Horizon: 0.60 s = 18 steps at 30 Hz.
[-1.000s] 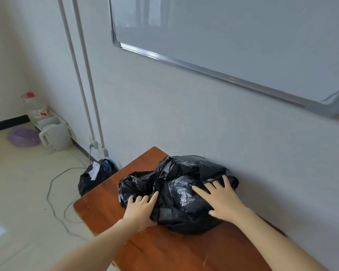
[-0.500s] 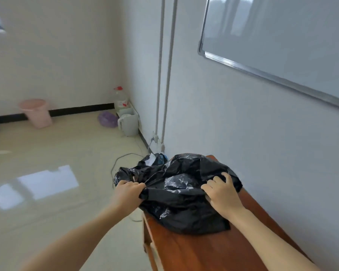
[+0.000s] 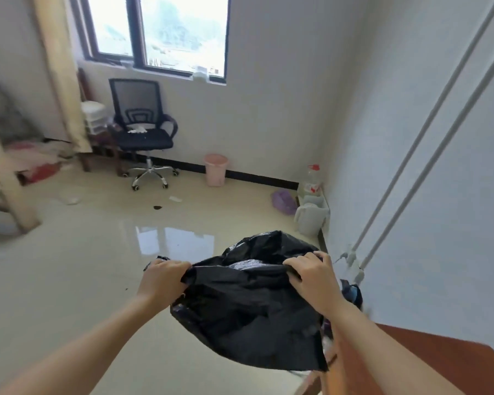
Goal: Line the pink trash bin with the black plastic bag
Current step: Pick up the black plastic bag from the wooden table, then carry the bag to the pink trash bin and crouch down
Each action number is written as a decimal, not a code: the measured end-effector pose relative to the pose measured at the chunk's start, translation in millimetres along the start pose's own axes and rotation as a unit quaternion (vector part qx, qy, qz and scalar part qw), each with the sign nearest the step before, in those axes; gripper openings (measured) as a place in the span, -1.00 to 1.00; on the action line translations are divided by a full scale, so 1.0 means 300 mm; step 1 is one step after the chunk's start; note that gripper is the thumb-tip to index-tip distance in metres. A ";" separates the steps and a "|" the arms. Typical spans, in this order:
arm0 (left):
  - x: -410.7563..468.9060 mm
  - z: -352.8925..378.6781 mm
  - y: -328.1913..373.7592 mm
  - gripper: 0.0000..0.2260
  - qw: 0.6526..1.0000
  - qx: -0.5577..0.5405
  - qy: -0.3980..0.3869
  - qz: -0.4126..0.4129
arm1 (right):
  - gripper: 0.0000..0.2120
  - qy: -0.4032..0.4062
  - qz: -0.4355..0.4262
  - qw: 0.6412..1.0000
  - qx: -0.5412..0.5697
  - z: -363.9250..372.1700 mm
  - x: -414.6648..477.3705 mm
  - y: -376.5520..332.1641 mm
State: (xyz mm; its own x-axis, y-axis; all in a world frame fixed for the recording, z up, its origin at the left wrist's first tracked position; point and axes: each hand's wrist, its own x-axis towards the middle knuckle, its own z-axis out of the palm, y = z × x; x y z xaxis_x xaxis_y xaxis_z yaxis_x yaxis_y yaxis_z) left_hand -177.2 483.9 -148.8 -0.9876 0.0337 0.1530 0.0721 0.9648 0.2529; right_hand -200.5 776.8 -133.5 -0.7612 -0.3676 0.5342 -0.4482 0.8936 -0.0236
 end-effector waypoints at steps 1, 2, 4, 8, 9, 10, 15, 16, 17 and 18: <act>0.004 -0.020 -0.064 -0.91 1.000 0.002 0.001 -0.017 | -0.76 0.005 -0.008 1.000 0.006 0.027 0.056 -0.047; 0.010 -0.038 -0.132 -0.91 1.000 0.001 0.005 -0.030 | -0.78 0.008 -0.015 1.000 0.011 0.055 0.113 -0.098; 0.025 -0.072 -0.267 -0.91 0.999 -0.007 0.024 -0.044 | -0.88 0.016 -0.031 0.999 0.013 0.115 0.219 -0.201; 0.083 -0.125 -0.509 -0.93 0.996 -0.023 0.061 -0.054 | -0.89 0.014 -0.041 0.999 0.017 0.238 0.407 -0.378; 0.097 -0.136 -0.554 -0.93 0.996 -0.026 0.062 -0.058 | -0.89 0.011 -0.036 0.999 0.020 0.263 0.444 -0.412; 0.112 -0.145 -0.594 -0.92 0.996 -0.029 0.058 -0.060 | -0.90 0.005 -0.028 0.999 0.025 0.287 0.477 -0.441; 0.223 -0.121 -0.753 -0.85 0.994 -0.103 0.032 -0.033 | -0.92 -0.052 0.025 0.995 0.080 0.382 0.599 -0.502; 0.256 -0.112 -0.771 -0.85 0.992 -0.117 0.029 -0.028 | -0.89 -0.064 0.043 0.992 0.099 0.398 0.631 -0.498; 0.293 -0.106 -0.784 -0.85 0.991 -0.127 0.025 -0.026 | -0.86 -0.080 0.062 0.988 0.115 0.410 0.666 -0.491; 0.330 -0.099 -0.791 -0.86 0.990 -0.139 0.022 -0.026 | -0.85 -0.099 0.081 0.984 0.127 0.421 0.703 -0.481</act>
State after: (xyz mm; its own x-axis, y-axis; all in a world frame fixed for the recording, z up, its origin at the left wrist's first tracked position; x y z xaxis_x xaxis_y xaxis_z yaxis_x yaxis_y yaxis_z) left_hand -288.0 250.5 -165.3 -0.9845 -0.0323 0.1724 0.0618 0.8560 0.5133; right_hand -355.6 537.8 -124.2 -0.8978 -0.2906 0.3310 -0.3963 0.8609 -0.3190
